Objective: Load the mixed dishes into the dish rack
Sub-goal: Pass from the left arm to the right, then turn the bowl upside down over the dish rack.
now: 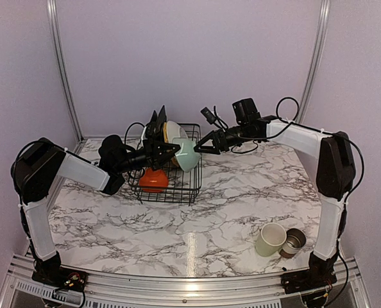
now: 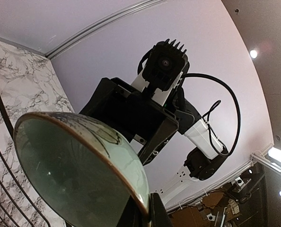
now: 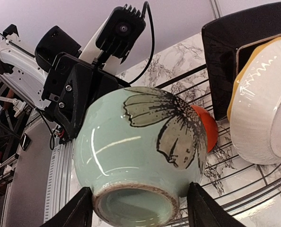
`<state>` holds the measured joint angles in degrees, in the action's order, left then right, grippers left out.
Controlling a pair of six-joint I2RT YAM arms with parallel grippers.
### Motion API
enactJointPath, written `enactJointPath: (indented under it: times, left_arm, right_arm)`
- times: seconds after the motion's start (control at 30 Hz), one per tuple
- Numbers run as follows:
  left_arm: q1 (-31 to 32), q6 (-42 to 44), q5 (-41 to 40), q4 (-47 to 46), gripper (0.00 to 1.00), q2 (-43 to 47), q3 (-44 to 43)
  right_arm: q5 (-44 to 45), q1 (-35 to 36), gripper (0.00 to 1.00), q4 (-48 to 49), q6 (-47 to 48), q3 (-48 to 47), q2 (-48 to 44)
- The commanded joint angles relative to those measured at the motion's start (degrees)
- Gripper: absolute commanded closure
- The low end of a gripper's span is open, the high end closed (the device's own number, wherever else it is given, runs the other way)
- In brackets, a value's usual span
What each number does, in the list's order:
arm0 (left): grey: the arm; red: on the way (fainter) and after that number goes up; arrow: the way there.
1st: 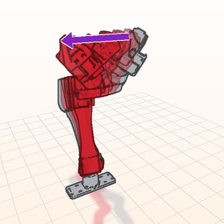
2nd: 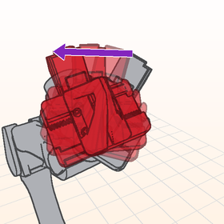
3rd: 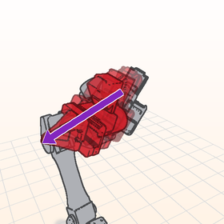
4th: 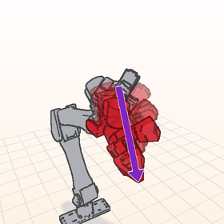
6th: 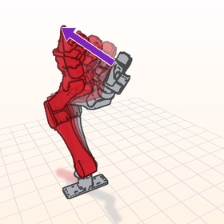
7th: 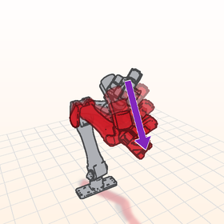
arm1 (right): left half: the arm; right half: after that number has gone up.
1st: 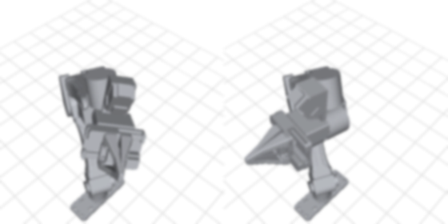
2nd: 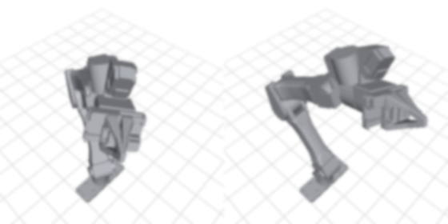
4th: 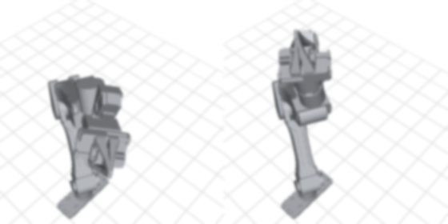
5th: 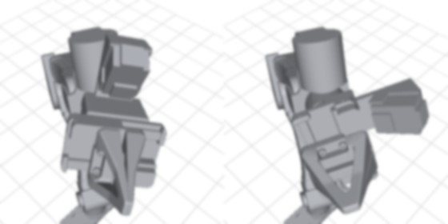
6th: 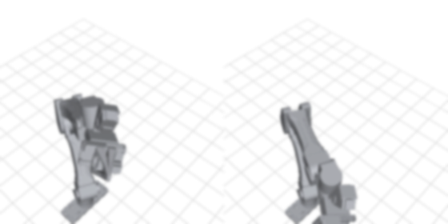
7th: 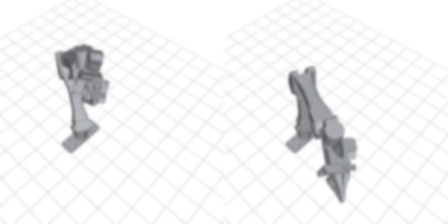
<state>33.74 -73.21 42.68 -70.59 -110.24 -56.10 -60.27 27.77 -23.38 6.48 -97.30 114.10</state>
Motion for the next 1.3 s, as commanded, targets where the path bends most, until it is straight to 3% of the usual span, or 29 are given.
enactJointPath:
  times: [0.0, 0.13, 0.33, 0.43, 0.8, 1.07, 1.27]
  left_arm:
    - [-0.2, 2.2, -0.9, -2.7, 1.00, 0.4, -0.3]
    - [-0.2, 4.6, -1.1, 1.5, 1.00, 0.9, -0.5]
    - [-0.3, 12.5, -3.4, 15.6, 0.78, 3.6, -0.2]
    - [-0.3, 18.4, -6.5, 25.7, 0.70, 6.2, 0.0]
    - [-0.3, 35.5, -17.4, 60.7, 0.56, 14.4, -2.8]
    - [-0.3, 40.8, -28.3, 73.0, 0.51, 19.5, -4.3]
    - [-0.3, 43.4, -32.2, 76.1, 0.51, 21.9, -4.1]
  right_arm:
    - [-1.6, 1.7, 0.40, -1.3, -0.1, -3.0, 1.5]
    - [-0.8, 1.7, 0.53, -1.7, 0.5, -3.5, 2.1]
    - [4.0, 2.8, 0.70, -7.3, 5.2, -8.3, 4.5]
    - [5.4, 3.2, 0.71, -7.5, 5.6, -8.5, 4.9]
    - [12.5, 5.8, 0.74, -11.7, 9.1, -12.1, 7.9]
    - [20.8, 8.8, 0.75, -14.1, 11.5, -14.9, 10.1]
    - [26.5, 9.8, 0.76, -16.2, 12.9, -16.7, 11.3]
